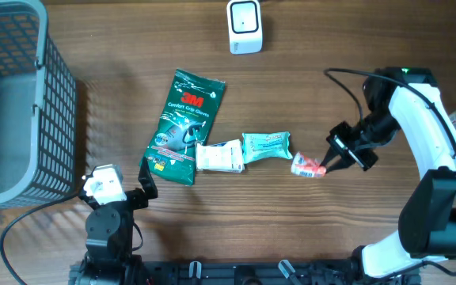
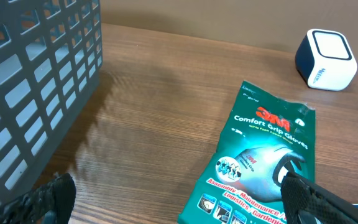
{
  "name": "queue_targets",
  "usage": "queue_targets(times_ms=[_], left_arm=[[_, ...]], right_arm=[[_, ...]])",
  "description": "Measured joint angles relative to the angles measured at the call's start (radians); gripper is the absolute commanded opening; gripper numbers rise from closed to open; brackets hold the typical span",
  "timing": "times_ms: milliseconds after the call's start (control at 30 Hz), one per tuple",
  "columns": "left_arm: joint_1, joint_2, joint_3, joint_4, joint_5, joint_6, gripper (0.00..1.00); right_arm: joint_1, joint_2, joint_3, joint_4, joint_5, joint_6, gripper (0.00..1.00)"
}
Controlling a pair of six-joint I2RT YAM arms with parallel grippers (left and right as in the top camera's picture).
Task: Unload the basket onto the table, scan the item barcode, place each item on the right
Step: 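Lift the red pack and hold it in front of the scanner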
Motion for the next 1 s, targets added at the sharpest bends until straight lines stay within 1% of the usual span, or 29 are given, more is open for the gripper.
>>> queue_targets(times_ms=[100,400,600,667,700,800,900,1000], left_arm=[[0.000,0.000,0.000,0.000,0.000,0.000,1.00],[0.000,0.000,0.000,0.000,0.000,0.000,1.00],[0.000,0.000,0.000,0.000,0.000,0.000,1.00],[0.000,0.000,0.000,0.000,0.000,0.000,1.00],[0.000,0.000,0.000,0.000,0.000,0.000,1.00],[0.000,0.000,0.000,0.000,0.000,0.000,1.00],[0.000,0.000,0.000,0.000,0.000,0.000,1.00],[0.000,0.000,0.000,-0.001,0.000,0.000,1.00]], right_arm=[[0.002,0.000,0.000,-0.001,-0.043,0.000,0.04],[0.005,0.000,0.000,-0.002,-0.067,-0.001,0.04],[0.090,0.000,0.000,-0.002,-0.117,0.000,0.04],[0.125,0.000,0.000,0.037,-0.096,-0.005,0.04],[0.140,0.000,-0.001,0.089,-0.087,-0.021,0.04],[0.195,0.000,-0.002,0.354,-0.067,-0.077,0.05],[0.250,0.000,-0.004,0.682,-0.056,-0.102,0.05],[0.293,0.002,-0.003,1.081,-0.044,-0.097,0.05]])
